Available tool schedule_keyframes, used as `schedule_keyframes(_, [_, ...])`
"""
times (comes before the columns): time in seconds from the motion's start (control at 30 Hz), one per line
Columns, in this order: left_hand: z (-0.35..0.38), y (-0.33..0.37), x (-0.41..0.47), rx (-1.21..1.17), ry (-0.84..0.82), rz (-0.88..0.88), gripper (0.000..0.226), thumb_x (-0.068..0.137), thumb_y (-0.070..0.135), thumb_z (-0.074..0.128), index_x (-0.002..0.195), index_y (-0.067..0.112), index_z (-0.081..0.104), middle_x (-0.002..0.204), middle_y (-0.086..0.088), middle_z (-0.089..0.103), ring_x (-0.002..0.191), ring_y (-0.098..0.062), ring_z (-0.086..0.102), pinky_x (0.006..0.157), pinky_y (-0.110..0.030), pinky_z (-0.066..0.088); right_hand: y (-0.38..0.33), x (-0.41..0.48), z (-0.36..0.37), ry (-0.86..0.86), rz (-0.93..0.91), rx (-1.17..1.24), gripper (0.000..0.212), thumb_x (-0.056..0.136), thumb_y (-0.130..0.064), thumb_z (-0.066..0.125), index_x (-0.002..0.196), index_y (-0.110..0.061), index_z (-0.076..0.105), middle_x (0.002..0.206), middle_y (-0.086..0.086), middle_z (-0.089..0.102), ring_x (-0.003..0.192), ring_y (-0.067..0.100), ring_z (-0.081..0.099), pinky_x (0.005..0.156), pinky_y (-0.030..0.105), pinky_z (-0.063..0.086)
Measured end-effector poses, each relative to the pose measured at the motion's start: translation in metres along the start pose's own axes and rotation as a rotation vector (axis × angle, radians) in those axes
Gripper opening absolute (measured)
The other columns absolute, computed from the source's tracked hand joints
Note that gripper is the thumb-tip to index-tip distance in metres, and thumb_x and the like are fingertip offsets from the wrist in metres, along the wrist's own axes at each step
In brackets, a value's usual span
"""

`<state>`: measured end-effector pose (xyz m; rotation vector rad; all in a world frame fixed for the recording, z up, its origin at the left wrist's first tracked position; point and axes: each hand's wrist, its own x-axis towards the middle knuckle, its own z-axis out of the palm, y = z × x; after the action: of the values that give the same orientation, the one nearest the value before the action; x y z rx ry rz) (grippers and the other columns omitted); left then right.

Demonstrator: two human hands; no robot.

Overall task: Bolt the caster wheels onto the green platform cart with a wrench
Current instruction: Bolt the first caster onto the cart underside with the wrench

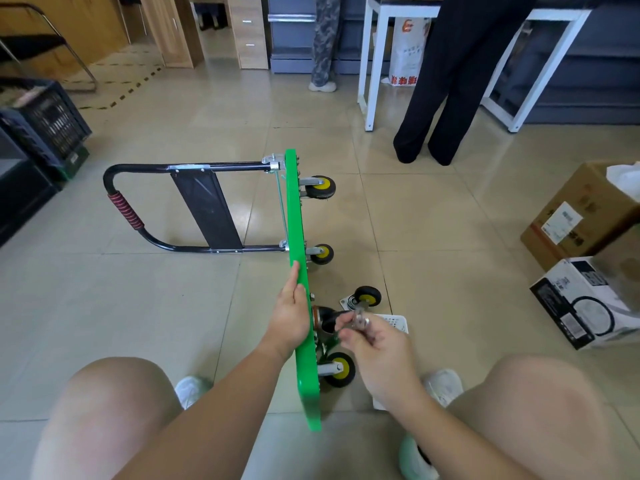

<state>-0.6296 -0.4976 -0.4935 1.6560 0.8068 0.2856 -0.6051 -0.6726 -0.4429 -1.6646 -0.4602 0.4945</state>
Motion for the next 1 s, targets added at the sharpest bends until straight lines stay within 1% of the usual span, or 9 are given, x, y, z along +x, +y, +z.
schedule_keyframes(0.03, [-0.001, 0.0, 0.0, -0.007, -0.003, 0.004, 0.05, 0.113, 0.036, 0.023, 0.16, 0.052, 0.016, 0.088, -0.01, 0.054, 0.072, -0.021, 0.049, 0.062, -0.028, 0.049, -0.007, 0.008, -0.001, -0.016, 0.002, 0.004, 0.028, 0.091, -0.004, 0.068, 0.087, -0.032, 0.073, 0.085, -0.003, 0.074, 0.081, 0.014, 0.064, 0.088, 0.047, 0.056])
schedule_keyframes(0.13, [-0.002, 0.0, -0.001, -0.029, -0.014, 0.004, 0.05, 0.113, 0.036, 0.024, 0.16, 0.052, 0.015, 0.095, -0.011, 0.058, 0.077, -0.023, 0.052, 0.066, -0.032, 0.049, -0.028, 0.032, -0.002, -0.077, -0.006, 0.018, 0.029, 0.091, -0.002, 0.067, 0.081, -0.028, 0.073, 0.084, -0.006, 0.075, 0.084, 0.009, 0.069, 0.085, 0.033, 0.059])
schedule_keyframes(0.23, [-0.002, -0.001, -0.001, -0.05, -0.036, 0.0, 0.051, 0.113, 0.036, 0.025, 0.161, 0.051, 0.015, 0.102, 0.002, 0.057, 0.091, -0.022, 0.056, 0.077, -0.032, 0.05, -0.041, 0.053, 0.001, -0.142, 0.026, 0.011, 0.018, 0.091, -0.004, 0.068, 0.087, -0.021, 0.072, 0.085, -0.004, 0.076, 0.085, 0.011, 0.072, 0.081, 0.03, 0.06])
schedule_keyframes(0.37, [-0.001, 0.0, -0.001, -0.028, -0.017, 0.016, 0.05, 0.114, 0.028, 0.027, 0.161, 0.044, 0.02, 0.095, 0.021, 0.05, 0.08, 0.003, 0.05, 0.064, -0.002, 0.043, -0.043, 0.073, 0.005, -0.205, 0.039, -0.027, 0.011, 0.092, -0.011, 0.069, 0.09, -0.022, 0.072, 0.083, -0.001, 0.076, 0.086, 0.016, 0.073, 0.08, 0.034, 0.061])
schedule_keyframes(0.43, [-0.001, 0.001, -0.003, -0.028, -0.024, 0.02, 0.05, 0.115, 0.026, 0.026, 0.162, 0.041, 0.019, 0.09, 0.023, 0.045, 0.075, 0.006, 0.047, 0.061, 0.001, 0.04, -0.045, 0.081, 0.005, -0.219, 0.043, -0.016, 0.012, 0.093, -0.011, 0.068, 0.09, -0.021, 0.071, 0.083, 0.0, 0.076, 0.086, 0.02, 0.073, 0.079, 0.034, 0.061])
schedule_keyframes(0.6, [-0.001, -0.002, 0.0, -0.03, -0.026, 0.0, 0.051, 0.114, 0.029, 0.026, 0.162, 0.045, 0.019, 0.089, 0.024, 0.045, 0.077, 0.003, 0.047, 0.064, -0.004, 0.043, -0.043, 0.093, 0.009, -0.27, 0.062, -0.094, 0.015, 0.093, -0.013, 0.068, 0.087, -0.027, 0.071, 0.081, -0.008, 0.076, 0.086, 0.015, 0.074, 0.077, 0.033, 0.062])
schedule_keyframes(0.73, [-0.001, -0.001, 0.0, -0.037, -0.026, 0.007, 0.05, 0.114, 0.032, 0.025, 0.161, 0.048, 0.019, 0.099, 0.025, 0.049, 0.082, 0.003, 0.049, 0.071, -0.008, 0.044, -0.034, 0.094, 0.014, -0.251, 0.133, -0.041, 0.011, 0.093, -0.013, 0.068, 0.089, -0.023, 0.072, 0.084, -0.002, 0.077, 0.085, 0.016, 0.075, 0.076, 0.032, 0.062])
schedule_keyframes(0.83, [-0.001, -0.003, 0.003, -0.045, -0.009, 0.002, 0.05, 0.113, 0.035, 0.025, 0.16, 0.053, 0.02, 0.12, 0.017, 0.054, 0.095, 0.004, 0.054, 0.084, -0.016, 0.046, -0.035, 0.099, 0.013, -0.245, 0.174, 0.031, 0.008, 0.094, -0.012, 0.067, 0.092, -0.018, 0.072, 0.083, -0.004, 0.076, 0.082, 0.015, 0.075, 0.072, 0.03, 0.061])
schedule_keyframes(1.0, [-0.002, -0.002, 0.001, -0.086, -0.023, 0.021, 0.049, 0.114, 0.035, 0.026, 0.161, 0.047, 0.017, 0.136, 0.021, 0.053, 0.104, 0.007, 0.058, 0.086, -0.013, 0.045, -0.041, 0.106, 0.024, -0.345, 0.167, -0.07, 0.007, 0.094, -0.018, 0.068, 0.098, -0.02, 0.073, 0.09, -0.001, 0.076, 0.089, 0.014, 0.074, 0.08, 0.034, 0.062])
